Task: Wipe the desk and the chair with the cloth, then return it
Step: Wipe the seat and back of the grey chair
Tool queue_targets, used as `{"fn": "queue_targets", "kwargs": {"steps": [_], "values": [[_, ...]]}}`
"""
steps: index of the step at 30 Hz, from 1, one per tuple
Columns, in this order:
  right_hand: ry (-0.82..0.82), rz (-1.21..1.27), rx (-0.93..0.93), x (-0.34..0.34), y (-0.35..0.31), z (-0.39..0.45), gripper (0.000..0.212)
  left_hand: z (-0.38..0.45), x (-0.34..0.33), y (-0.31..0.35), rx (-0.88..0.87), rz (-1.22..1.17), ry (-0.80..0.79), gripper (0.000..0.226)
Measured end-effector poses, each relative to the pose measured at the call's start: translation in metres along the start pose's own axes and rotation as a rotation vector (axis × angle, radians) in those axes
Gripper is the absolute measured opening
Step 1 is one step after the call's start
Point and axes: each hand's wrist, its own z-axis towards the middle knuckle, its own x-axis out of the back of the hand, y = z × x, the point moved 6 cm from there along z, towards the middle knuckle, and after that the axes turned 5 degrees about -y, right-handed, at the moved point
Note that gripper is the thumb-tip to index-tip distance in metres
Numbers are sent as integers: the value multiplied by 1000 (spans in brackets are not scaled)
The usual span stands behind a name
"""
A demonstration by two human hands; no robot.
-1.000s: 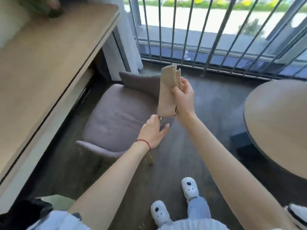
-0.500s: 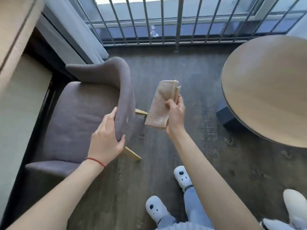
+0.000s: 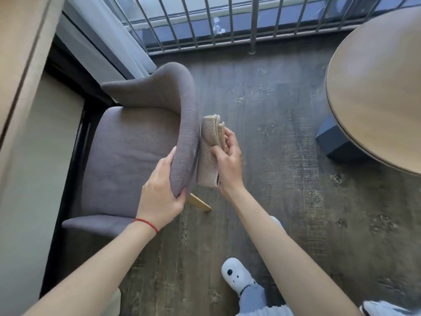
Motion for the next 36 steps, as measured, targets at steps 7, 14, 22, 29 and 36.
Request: {"fn": "queue_targets", "kwargs": {"steps": [7, 14, 22, 29, 36], "values": [[-16, -210, 191, -14, -3, -18, 54, 2, -2, 1, -23, 29, 4, 87], [-198, -453, 274, 2, -4, -21, 49, 2, -1, 3, -24, 19, 4, 86], [-162, -503, 570, -30, -30, -23, 39, 0, 0, 6, 3, 19, 6, 78], [-198, -576, 481, -7, -13, -33, 39, -1, 0, 5, 6, 18, 19, 81], [-133, -639, 598, -32, -27, -25, 38, 0, -3, -1, 4, 26, 20, 82]]}}
